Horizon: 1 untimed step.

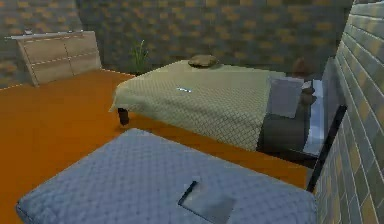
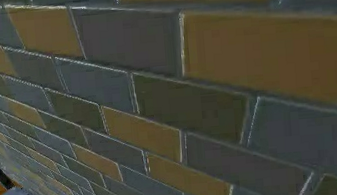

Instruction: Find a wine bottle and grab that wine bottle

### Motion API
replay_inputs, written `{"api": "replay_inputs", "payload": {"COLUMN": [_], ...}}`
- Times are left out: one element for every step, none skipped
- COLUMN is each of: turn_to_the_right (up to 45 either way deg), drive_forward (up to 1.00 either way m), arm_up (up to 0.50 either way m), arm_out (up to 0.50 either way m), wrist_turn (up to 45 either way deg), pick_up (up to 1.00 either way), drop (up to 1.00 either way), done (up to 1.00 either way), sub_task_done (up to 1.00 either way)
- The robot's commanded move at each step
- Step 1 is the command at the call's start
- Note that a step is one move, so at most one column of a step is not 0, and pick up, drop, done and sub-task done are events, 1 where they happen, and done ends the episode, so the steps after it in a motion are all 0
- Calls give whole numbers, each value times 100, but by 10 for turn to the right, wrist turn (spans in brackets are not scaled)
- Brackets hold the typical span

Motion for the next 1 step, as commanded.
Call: {"api": "replay_inputs", "payload": {"turn_to_the_right": [-450], "drive_forward": [0], "arm_up": [0], "arm_out": [0], "wrist_turn": [0], "pick_up": [0], "drop": [0], "done": [0], "sub_task_done": [0]}}
